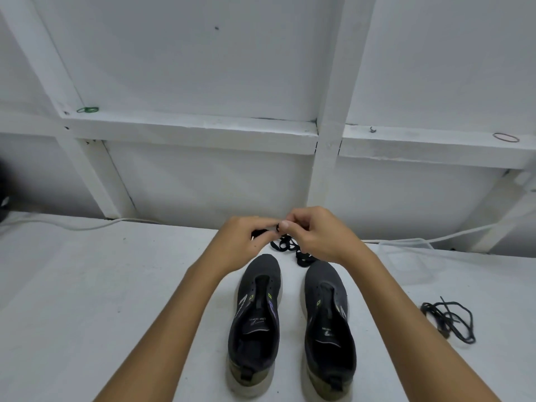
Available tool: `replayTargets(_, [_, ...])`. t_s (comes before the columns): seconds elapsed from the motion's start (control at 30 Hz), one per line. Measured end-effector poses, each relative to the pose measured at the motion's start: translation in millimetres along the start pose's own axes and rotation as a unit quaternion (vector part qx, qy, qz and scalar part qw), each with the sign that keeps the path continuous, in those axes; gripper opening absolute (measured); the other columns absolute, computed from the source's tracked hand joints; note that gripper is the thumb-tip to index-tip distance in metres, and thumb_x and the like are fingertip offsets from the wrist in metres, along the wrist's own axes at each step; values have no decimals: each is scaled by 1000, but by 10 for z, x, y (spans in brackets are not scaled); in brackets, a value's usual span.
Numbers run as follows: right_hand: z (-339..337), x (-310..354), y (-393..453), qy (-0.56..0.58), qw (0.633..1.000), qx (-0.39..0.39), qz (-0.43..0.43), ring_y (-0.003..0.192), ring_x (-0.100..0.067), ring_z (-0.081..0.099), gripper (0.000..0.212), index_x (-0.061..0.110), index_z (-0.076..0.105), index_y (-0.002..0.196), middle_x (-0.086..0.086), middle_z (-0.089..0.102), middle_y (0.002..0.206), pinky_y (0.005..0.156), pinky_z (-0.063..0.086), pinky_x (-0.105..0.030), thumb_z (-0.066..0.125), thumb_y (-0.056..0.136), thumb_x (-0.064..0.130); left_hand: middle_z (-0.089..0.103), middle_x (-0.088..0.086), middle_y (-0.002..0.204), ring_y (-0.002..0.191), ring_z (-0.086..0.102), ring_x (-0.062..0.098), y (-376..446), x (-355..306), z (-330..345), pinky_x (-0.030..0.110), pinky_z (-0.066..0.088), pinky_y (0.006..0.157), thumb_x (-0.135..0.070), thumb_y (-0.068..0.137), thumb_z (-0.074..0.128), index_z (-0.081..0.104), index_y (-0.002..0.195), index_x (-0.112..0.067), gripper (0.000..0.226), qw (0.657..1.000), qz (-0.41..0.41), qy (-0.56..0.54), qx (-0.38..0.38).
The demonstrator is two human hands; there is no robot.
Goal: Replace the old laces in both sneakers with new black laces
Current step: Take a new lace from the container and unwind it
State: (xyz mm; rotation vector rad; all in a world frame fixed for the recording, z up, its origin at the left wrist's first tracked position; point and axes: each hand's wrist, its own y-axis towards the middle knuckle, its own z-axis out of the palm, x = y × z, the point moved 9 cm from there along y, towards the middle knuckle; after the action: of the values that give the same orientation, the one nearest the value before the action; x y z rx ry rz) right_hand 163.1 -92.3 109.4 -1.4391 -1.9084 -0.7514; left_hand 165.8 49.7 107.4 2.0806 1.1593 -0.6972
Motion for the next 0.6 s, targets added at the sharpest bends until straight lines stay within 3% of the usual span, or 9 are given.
replayTargets(0.1, [5, -33, -43, 12, 1000, 7, 13, 54, -18, 49, 24, 19, 69, 86, 8, 51, 53, 55, 43, -31, 59, 101, 35, 69, -16, 77, 67, 58, 4, -17, 37, -7, 16, 39, 61, -23, 98, 62, 76, 98, -25, 14, 1000, -9, -6, -24])
replayTargets(0.17, [-37, -102, -80, 5, 1000, 4, 25, 56, -15, 49, 25, 19, 69, 86, 7, 53, 56, 59, 43, -30, 57, 101, 36, 71, -11, 78, 68, 58, 10, -48, 260, -255, 24, 43, 63, -18, 98, 59, 71, 93, -24, 15, 989, -74, -42, -124])
replayTargets(0.27, [-91, -233, -156, 1, 999, -1, 43, 57, -11, 50, 24, 24, 68, 82, 10, 55, 56, 62, 43, -31, 57, 100, 35, 64, -15, 71, 61, 48, 8, -270, 776, -658, 21, 39, 56, -15, 98, 48, 59, 81, -25, 22, 918, -205, -175, -293])
replayTargets(0.33, [-57, -261, -183, 3, 999, 0, 44, 57, -12, 50, 23, 26, 69, 83, 8, 55, 59, 62, 42, -30, 58, 100, 35, 59, 2, 84, 50, 34, 10, -307, 883, -555, 22, 26, 46, -12, 99, 39, 53, 83, -20, 23, 879, -218, -330, -267])
replayTargets(0.4, [41, -202, -182, 4, 999, 10, 34, 56, -13, 48, 21, 29, 70, 84, 4, 54, 61, 60, 41, -29, 58, 100, 36, 64, 11, 97, 38, 25, 6, -285, 678, -217, 21, 17, 42, -12, 102, 32, 48, 83, -19, 25, 825, -192, -500, -181])
replayTargets(0.47, [140, -117, -173, 11, 999, 21, 24, 55, -13, 49, 21, 29, 70, 84, 2, 56, 62, 57, 42, -27, 58, 100, 35, 71, 10, 90, 32, 21, 4, -287, 386, 70, 18, 17, 38, -17, 103, 29, 46, 81, -16, 28, 768, -188, -603, -101])
replayTargets(0.5, [166, -95, -174, 19, 999, 24, 24, 54, -12, 52, 21, 28, 70, 85, 2, 57, 61, 56, 43, -24, 58, 100, 35, 66, 6, 73, 31, 20, 4, -281, 332, 148, 18, 18, 38, -20, 103, 30, 44, 79, -14, 28, 763, -192, -612, -84])
replayTargets(0.53, [174, -96, -181, 27, 999, 24, 28, 54, -11, 54, 20, 27, 70, 86, 4, 58, 60, 56, 44, -22, 58, 100, 34, 53, 0, 58, 33, 20, 4, -273, 333, 165, 18, 18, 38, -22, 102, 34, 41, 77, -15, 27, 781, -198, -586, -83])
replayTargets(0.6, [130, -147, -208, 41, 998, 15, 39, 55, -9, 56, 20, 25, 70, 85, 8, 57, 59, 61, 46, -24, 59, 100, 33, 38, -8, 51, 40, 27, 6, -267, 428, 50, 19, 23, 42, -27, 96, 47, 44, 76, -17, 23, 890, -193, -401, -98])
